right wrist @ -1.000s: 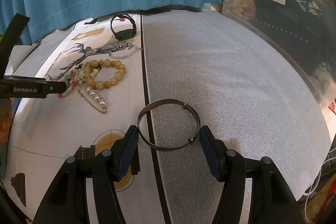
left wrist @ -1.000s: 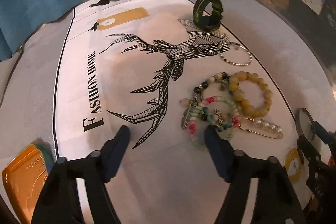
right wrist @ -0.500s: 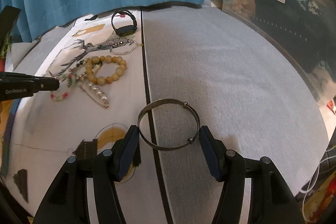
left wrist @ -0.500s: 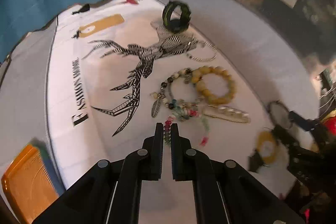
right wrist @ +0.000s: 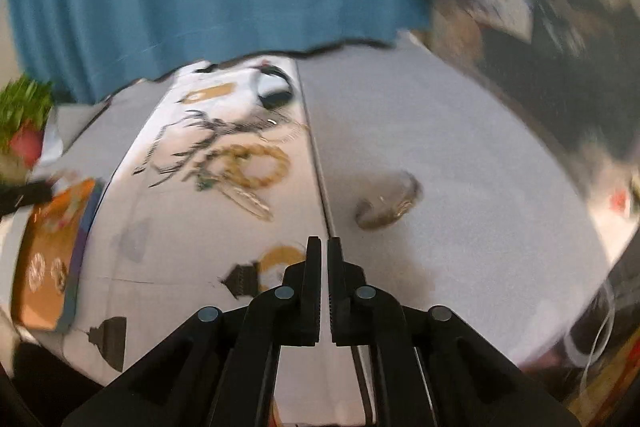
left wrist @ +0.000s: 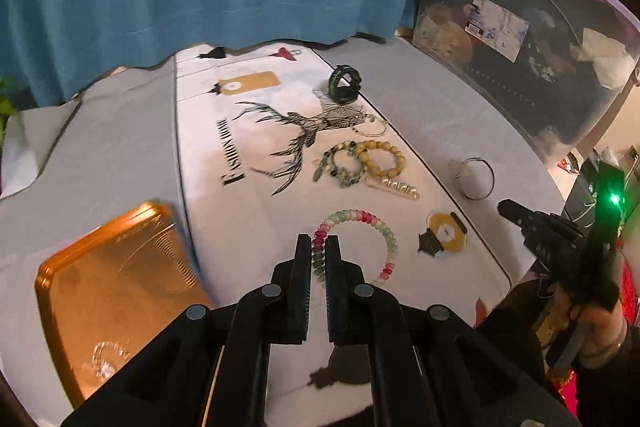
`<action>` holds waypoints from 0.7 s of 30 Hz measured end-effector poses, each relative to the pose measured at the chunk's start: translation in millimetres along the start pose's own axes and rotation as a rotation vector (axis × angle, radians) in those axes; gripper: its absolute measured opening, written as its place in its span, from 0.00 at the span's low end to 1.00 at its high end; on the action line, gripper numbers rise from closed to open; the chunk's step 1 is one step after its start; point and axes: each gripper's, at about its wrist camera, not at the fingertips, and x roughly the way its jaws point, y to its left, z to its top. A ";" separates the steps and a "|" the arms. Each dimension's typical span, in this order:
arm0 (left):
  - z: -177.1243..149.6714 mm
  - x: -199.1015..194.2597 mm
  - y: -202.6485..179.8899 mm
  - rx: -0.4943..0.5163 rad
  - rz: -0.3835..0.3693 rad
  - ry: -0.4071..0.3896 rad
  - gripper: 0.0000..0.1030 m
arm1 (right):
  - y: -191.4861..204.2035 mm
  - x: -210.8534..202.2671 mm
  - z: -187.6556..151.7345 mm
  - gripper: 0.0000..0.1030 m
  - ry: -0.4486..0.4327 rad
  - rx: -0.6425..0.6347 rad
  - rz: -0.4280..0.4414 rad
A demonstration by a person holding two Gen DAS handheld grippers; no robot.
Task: Organize jewelry
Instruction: 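Carry the bead bracelet in the left gripper toward the tray while the right gripper carries the bangle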
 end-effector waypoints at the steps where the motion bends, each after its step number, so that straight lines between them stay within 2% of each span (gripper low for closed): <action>1: -3.2 -1.9 1.1 -0.006 0.001 -0.002 0.04 | -8.1 1.0 -4.7 0.04 0.000 0.017 -0.014; 6: -10.8 1.4 2.7 -0.016 0.003 0.014 0.04 | -38.4 12.2 -19.8 0.05 0.064 0.071 -0.050; 10: -8.3 15.1 2.8 -0.018 -0.003 0.029 0.04 | -52.3 28.8 -15.1 0.09 0.092 0.103 -0.049; 11: -8.0 19.2 3.4 -0.022 -0.006 0.033 0.04 | -55.0 34.6 -11.9 0.20 0.101 0.114 -0.046; 12: -8.0 23.3 3.9 -0.024 -0.011 0.039 0.04 | -58.1 40.6 -8.5 0.46 0.110 0.127 -0.051; 13: -8.3 26.3 4.0 -0.025 -0.012 0.043 0.04 | -61.0 45.0 -6.1 0.61 0.112 0.139 -0.058; 14: -8.4 30.0 4.1 -0.025 -0.013 0.050 0.04 | -63.8 49.0 -3.6 0.82 0.104 0.147 -0.065; 16: -8.4 37.8 4.4 -0.027 -0.018 0.064 0.04 | -66.2 61.3 2.3 0.84 0.093 0.135 -0.105; 18: -8.0 44.0 5.1 -0.028 -0.020 0.073 0.04 | -59.1 79.6 12.1 0.85 0.080 0.035 -0.191; 20: -7.7 48.6 5.6 -0.031 -0.019 0.079 0.04 | -58.2 85.0 17.6 0.84 0.033 -0.011 -0.192; 21: -7.6 49.2 5.3 -0.032 -0.019 0.080 0.04 | -58.9 85.2 20.8 0.65 0.024 -0.008 -0.167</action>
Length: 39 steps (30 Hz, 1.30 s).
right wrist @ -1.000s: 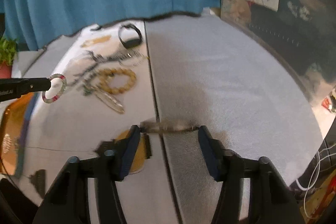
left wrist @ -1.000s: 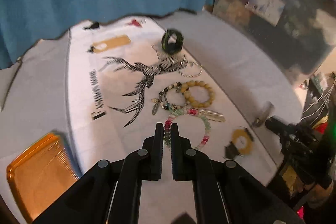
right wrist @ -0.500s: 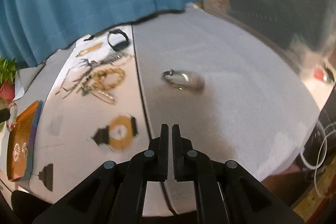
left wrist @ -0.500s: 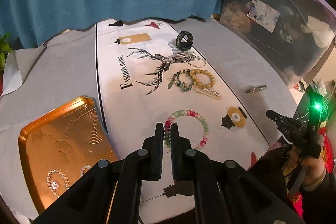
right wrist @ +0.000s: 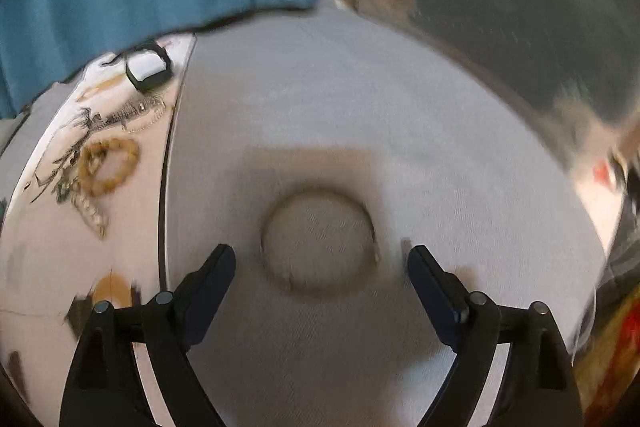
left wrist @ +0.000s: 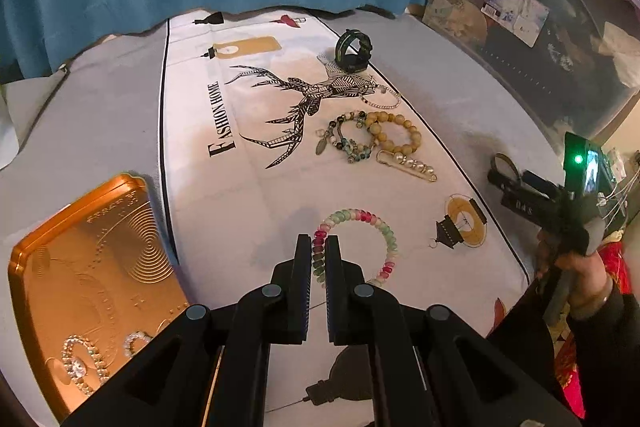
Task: Organize jewelry
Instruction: 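Carry the bead bracelet in the left gripper toward the tray while the right gripper carries the bangle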
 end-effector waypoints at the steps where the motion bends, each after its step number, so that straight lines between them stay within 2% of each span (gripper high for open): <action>1: -0.3 -0.9 -0.2 0.001 0.001 -0.002 0.04 | 2.7 -2.7 3.3 0.59 0.012 -0.017 -0.016; 4: -0.8 -11.6 -3.3 0.012 0.014 -0.023 0.04 | 6.0 -19.0 -0.9 0.59 0.037 -0.013 -0.008; 7: -4.1 -35.9 -6.8 0.020 0.035 -0.071 0.04 | 15.2 -67.4 -18.3 0.59 0.004 -0.007 0.059; 10: -18.0 -71.5 -12.4 0.038 0.078 -0.139 0.04 | 38.9 -121.0 -41.2 0.59 -0.028 -0.051 0.129; 15: -62.1 -127.7 -15.6 0.035 0.111 -0.214 0.04 | 91.4 -198.7 -79.9 0.59 -0.072 -0.157 0.241; 20: -127.1 -173.8 -12.4 -0.001 0.170 -0.249 0.04 | 133.1 -253.8 -114.6 0.59 -0.097 -0.242 0.327; 23: -163.7 -190.7 -8.2 -0.037 0.188 -0.247 0.04 | 155.5 -272.3 -133.5 0.59 -0.094 -0.292 0.359; 28: -207.1 -213.1 -6.3 -0.067 0.216 -0.266 0.04 | 189.6 -301.8 -171.4 0.59 -0.067 -0.398 0.418; 33: -229.3 -226.6 -4.2 -0.088 0.208 -0.287 0.04 | 205.5 -317.3 -197.1 0.59 -0.044 -0.468 0.442; 39: -238.5 -233.3 -4.3 -0.088 0.192 -0.305 0.04 | 208.8 -325.3 -206.7 0.59 -0.029 -0.493 0.438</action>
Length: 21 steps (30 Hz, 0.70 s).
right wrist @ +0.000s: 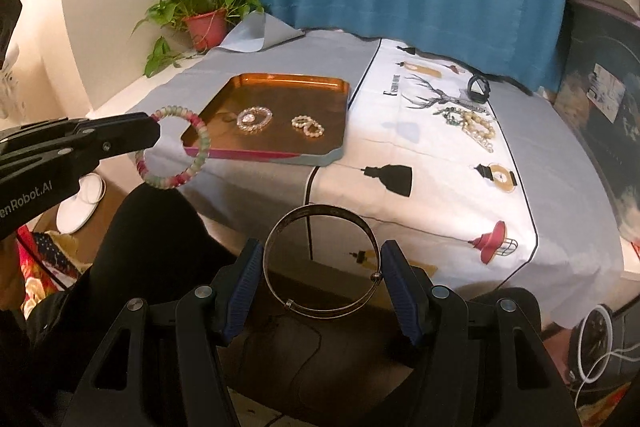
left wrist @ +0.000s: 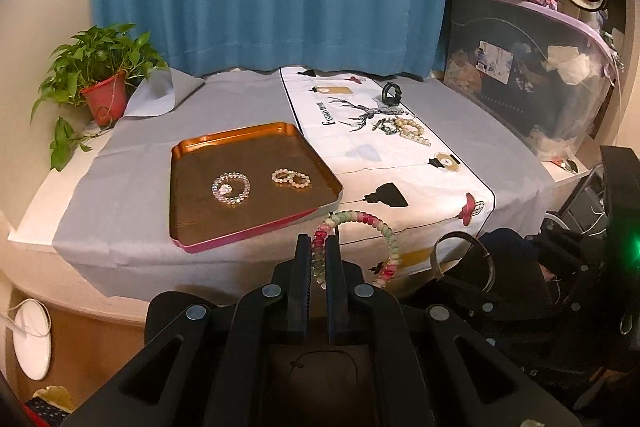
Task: Organize jewelry
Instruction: 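Carry the bead bracelet in the left gripper toward the tray while the right gripper carries the bangle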
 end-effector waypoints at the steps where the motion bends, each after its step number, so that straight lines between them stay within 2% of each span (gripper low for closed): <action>1: -0.3 -0.6 0.4 0.000 -0.002 -0.001 0.04 | 1.5 -0.8 0.0 0.59 0.001 -0.003 0.000; 9: -2.0 0.7 2.7 -0.008 -0.002 0.007 0.04 | 9.9 5.3 0.3 0.59 0.023 -0.028 0.005; 21: -1.1 25.8 17.3 -0.033 -0.007 0.053 0.04 | 7.3 28.6 7.0 0.59 0.069 -0.035 -0.006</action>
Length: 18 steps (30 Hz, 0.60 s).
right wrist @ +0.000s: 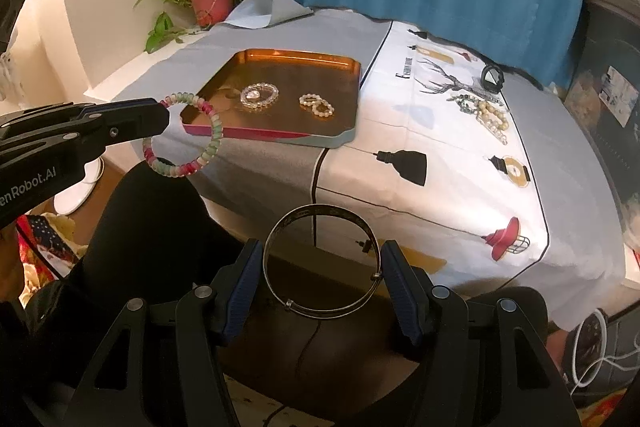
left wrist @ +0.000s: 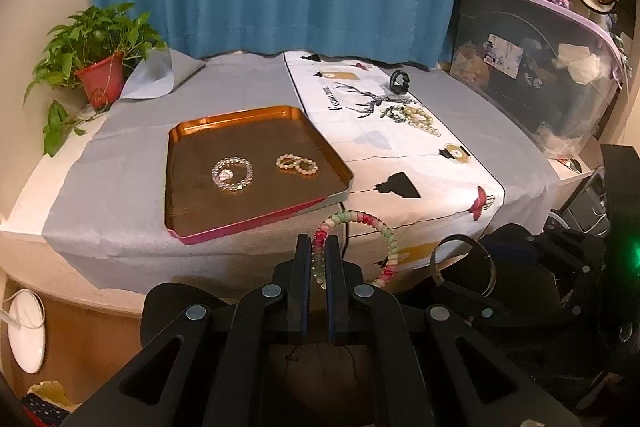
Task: Organize jewelry
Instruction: 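Carry the bead bracelet in the left gripper toward the tray while the right gripper carries the bangle, then open both grippers to drop the bead bracelet and bangle into the tray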
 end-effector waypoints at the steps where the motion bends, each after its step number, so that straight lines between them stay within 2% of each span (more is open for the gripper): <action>1: 1.1 2.5 3.9 -0.007 0.004 0.003 0.04 | -0.3 2.0 2.7 0.59 -0.001 -0.002 -0.004; 8: 19.1 20.4 42.2 -0.059 0.040 0.008 0.04 | -3.2 23.0 34.4 0.59 -0.020 0.005 -0.011; 18: 62.2 69.4 78.1 -0.068 0.063 0.011 0.04 | -4.6 84.2 110.1 0.59 -0.064 0.016 0.009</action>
